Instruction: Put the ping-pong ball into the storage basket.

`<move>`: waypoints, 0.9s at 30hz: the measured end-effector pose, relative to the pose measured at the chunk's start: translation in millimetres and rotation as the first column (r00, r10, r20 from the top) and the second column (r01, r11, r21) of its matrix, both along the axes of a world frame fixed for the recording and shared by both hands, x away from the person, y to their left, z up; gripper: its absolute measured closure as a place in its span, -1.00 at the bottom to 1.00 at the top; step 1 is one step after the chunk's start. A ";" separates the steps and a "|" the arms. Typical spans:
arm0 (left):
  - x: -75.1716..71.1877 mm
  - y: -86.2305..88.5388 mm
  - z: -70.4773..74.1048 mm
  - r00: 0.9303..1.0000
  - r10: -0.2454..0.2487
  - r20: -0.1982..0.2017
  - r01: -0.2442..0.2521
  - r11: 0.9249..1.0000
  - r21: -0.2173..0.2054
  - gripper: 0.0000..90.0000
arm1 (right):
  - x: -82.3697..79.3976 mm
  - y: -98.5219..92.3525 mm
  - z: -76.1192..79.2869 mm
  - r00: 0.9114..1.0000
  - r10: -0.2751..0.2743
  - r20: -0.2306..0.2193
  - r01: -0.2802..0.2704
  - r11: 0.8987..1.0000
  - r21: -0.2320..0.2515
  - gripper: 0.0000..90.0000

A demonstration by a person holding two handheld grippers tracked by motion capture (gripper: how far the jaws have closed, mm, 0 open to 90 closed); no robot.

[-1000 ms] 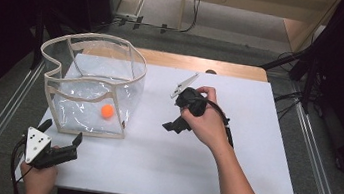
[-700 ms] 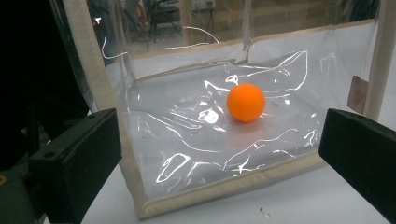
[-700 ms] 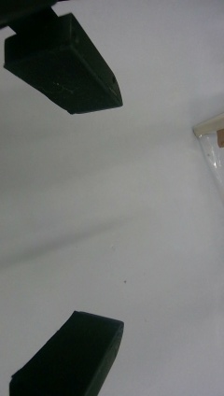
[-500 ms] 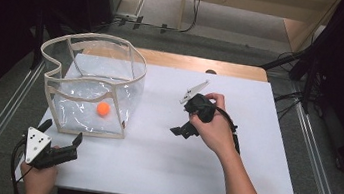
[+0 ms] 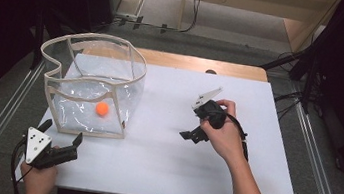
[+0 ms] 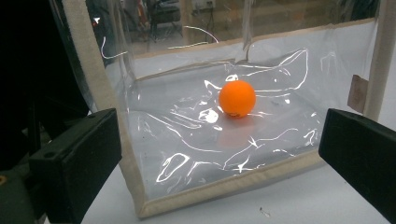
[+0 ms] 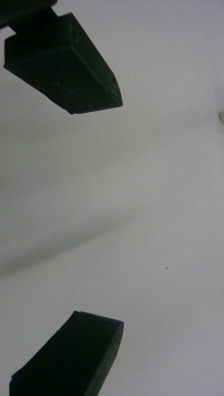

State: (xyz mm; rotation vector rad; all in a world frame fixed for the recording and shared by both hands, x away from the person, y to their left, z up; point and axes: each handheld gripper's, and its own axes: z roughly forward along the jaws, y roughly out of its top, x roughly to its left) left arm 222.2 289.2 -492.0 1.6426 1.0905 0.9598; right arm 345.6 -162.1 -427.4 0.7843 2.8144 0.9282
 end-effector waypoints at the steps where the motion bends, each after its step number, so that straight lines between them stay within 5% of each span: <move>1: 0.0 -0.1 0.0 1.000 0.000 0.000 0.000 1.000 -0.001 -1.00 | -0.7 -1.9 -0.6 1.000 -0.001 0.000 0.001 1.000 0.003 -1.00; 15: -0.2 -0.1 -0.1 1.000 0.001 0.001 -0.001 1.000 0.000 -1.00 | -14.7 -34.1 -11.1 0.998 -0.052 0.017 0.051 0.997 0.051 -1.00; 27: -0.2 -0.9 -0.4 1.000 0.002 0.003 -0.002 1.000 0.002 -1.00 | -31.7 -66.6 -19.9 0.991 -0.129 0.044 0.123 0.986 0.116 -1.00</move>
